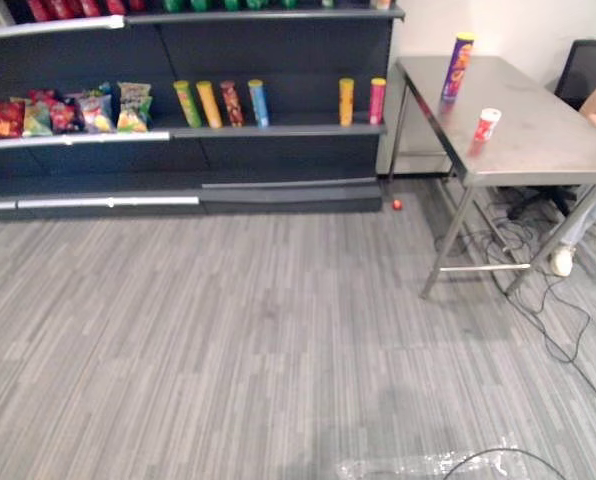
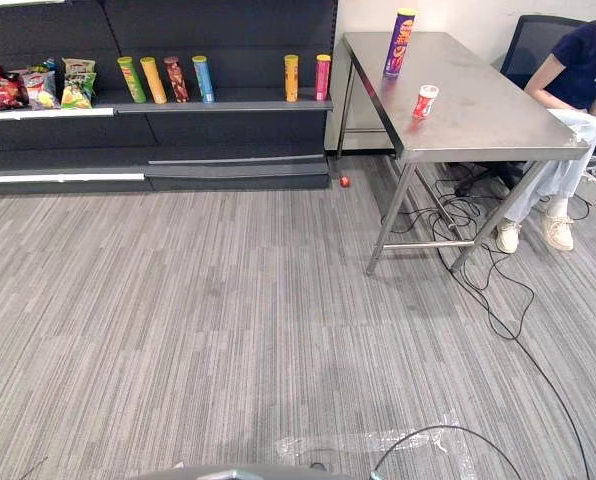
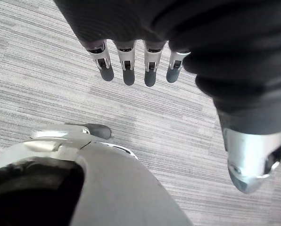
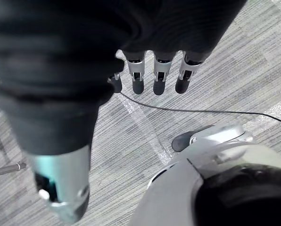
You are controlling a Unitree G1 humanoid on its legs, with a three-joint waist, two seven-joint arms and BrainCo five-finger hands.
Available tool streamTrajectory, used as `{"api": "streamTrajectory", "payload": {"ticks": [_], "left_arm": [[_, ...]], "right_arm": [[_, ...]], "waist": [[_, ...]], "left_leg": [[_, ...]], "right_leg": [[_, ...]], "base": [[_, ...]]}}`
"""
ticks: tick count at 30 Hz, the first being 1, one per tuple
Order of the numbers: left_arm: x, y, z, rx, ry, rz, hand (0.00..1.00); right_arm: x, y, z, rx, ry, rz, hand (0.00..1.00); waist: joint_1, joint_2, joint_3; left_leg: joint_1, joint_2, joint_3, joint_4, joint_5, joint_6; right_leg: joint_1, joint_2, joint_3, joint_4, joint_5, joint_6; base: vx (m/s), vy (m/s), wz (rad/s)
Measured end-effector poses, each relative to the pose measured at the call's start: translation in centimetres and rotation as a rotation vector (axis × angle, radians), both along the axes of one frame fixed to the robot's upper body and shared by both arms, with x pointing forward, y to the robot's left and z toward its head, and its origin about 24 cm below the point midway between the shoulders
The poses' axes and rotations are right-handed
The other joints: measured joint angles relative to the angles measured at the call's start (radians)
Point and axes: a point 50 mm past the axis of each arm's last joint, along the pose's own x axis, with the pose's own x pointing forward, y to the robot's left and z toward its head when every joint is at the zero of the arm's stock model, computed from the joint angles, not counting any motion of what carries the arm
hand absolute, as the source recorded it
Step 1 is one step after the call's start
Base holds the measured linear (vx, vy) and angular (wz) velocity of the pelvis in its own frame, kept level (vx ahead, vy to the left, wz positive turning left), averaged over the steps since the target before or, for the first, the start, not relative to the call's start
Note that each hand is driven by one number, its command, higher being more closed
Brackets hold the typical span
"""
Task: Put the gum and the chips on the shelf.
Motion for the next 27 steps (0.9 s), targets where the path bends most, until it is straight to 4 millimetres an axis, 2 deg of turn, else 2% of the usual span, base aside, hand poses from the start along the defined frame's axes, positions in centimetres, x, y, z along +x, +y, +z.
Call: {"api": "streamTrajectory", "payload": {"ticks": [7,27], "left_arm": [[0.2,0.0,0.0,0.000,-0.001,0.001,0.00],[0.2,0.0,0.0,0.000,0.001,-0.001,0.00]], "right_arm": [[1.4,0.1,0.0,0.006,-0.037,-0.019,0.00],[1.4,0.2,0.0,0.012,-0.043,-0.042,0.00]], "waist": [[-0.010,-0.001,0.026],[-0.010,-0.002,0.028]], "left_leg": [[0.023,-0.001,0.027,-0.014,-0.004,-0.007],[0.029,0.013,0.078,-0.015,-0.013,-0.020]], "right_leg": [[0.023,0.001,0.006,-0.024,0.003,0.007],[0.023,0.016,0.041,-0.045,0.013,0.013]], "base": [[0.01,-0.001,-0.04],[-0.01,-0.014,-0.06]]}}
